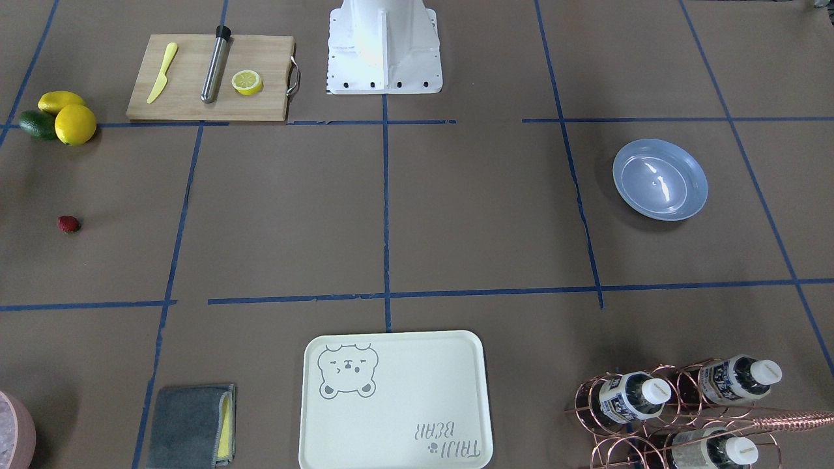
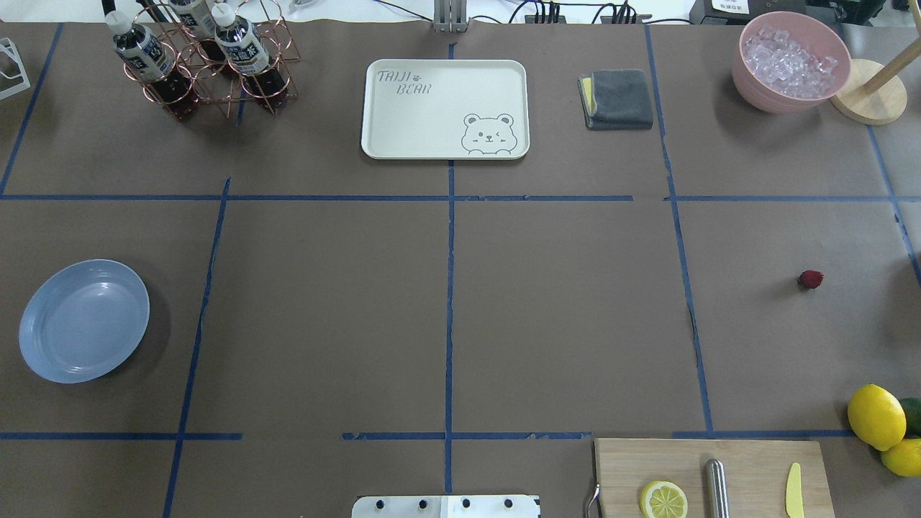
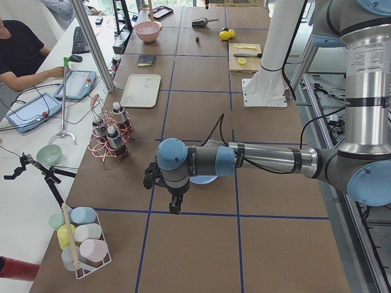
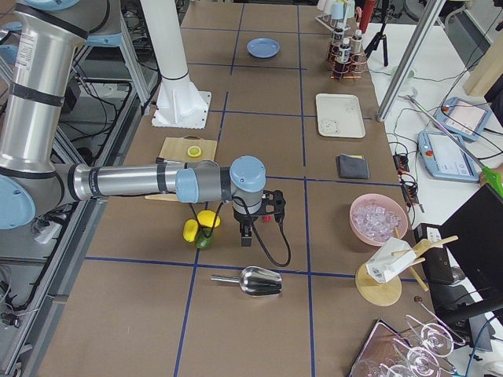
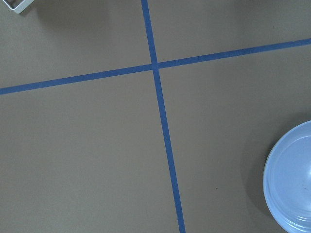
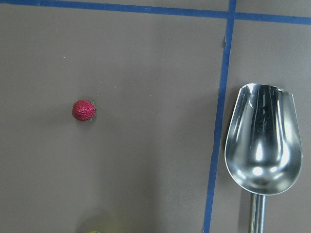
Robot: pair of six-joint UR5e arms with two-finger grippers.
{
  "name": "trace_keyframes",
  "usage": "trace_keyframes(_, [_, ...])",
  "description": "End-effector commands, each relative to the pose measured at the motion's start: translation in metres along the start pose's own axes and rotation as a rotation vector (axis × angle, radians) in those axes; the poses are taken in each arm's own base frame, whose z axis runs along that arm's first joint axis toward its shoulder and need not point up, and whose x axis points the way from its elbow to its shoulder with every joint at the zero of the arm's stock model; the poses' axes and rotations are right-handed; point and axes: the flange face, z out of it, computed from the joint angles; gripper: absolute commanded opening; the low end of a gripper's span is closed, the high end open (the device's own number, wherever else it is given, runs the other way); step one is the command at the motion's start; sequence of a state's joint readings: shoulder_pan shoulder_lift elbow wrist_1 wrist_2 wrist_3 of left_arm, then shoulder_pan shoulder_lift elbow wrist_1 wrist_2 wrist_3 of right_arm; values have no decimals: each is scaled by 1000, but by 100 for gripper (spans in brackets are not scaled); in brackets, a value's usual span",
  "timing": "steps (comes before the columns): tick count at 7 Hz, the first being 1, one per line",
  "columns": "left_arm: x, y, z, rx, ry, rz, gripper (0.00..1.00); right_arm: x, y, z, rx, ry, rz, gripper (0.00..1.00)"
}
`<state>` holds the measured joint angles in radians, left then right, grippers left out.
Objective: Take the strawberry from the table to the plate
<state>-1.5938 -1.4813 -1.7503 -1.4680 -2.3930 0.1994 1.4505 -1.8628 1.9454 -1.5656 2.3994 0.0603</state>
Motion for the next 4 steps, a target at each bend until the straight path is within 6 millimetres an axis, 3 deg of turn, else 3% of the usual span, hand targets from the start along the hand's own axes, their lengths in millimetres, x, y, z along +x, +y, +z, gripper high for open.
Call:
trace_keyframes(1, [6, -7, -8, 21, -8, 61, 100, 0, 1, -1, 1, 2, 3, 100])
trace_keyframes(3, [7, -12, -13, 33, -20, 70, 100, 0, 1, -1, 3, 3, 12, 100])
trace_keyframes(4, [0, -10, -4, 18, -7, 56, 100, 0, 0, -1, 3, 3, 14, 100])
